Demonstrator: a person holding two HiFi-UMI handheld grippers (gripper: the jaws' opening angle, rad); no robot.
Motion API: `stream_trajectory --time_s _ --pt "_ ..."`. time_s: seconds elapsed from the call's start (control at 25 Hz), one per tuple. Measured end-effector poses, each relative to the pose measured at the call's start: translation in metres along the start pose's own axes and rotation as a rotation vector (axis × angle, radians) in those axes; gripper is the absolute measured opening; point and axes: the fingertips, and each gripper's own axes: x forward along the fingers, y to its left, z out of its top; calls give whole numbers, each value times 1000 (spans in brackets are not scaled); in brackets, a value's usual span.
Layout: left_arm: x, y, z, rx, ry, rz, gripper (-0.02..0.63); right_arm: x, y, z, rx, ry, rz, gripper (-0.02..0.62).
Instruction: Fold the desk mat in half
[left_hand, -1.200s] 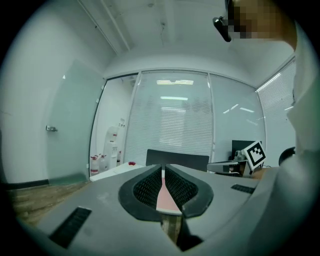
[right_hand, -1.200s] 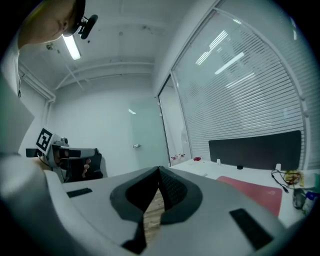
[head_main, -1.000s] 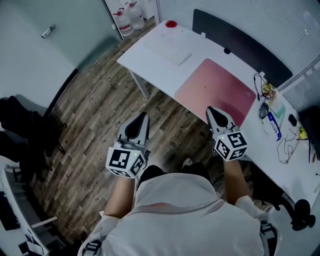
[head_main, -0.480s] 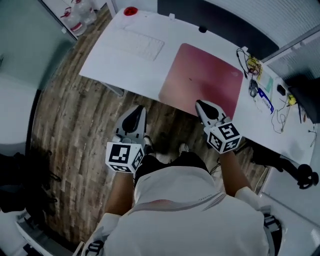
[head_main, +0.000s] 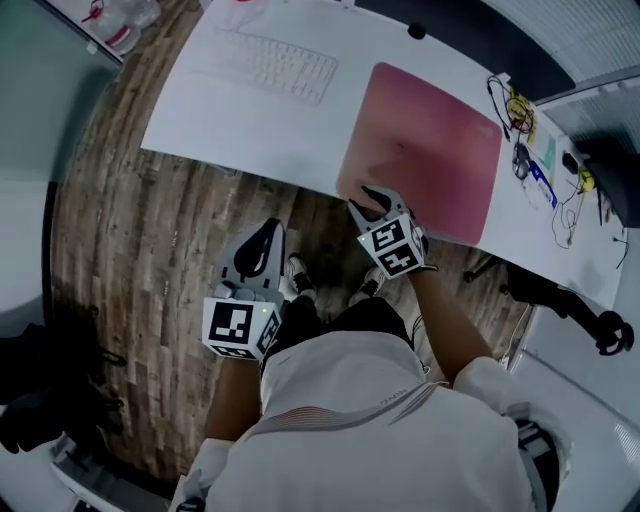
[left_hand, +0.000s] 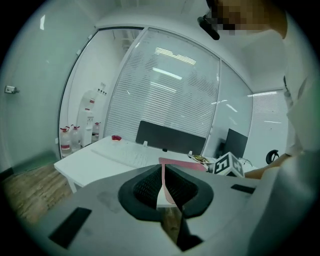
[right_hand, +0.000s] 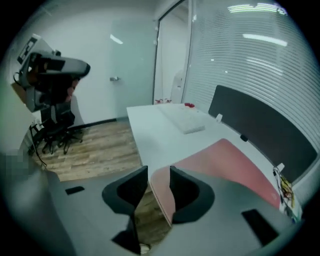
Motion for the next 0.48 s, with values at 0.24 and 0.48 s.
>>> stream_trajectory --time_s 0.24,0.48 --pt "-4 13 -14 -35 32 1 29 58 1 -28 81 130 -1 186" --pt "-10 18 -19 -30 26 7 29 76 6 -38 63 181 6 190"
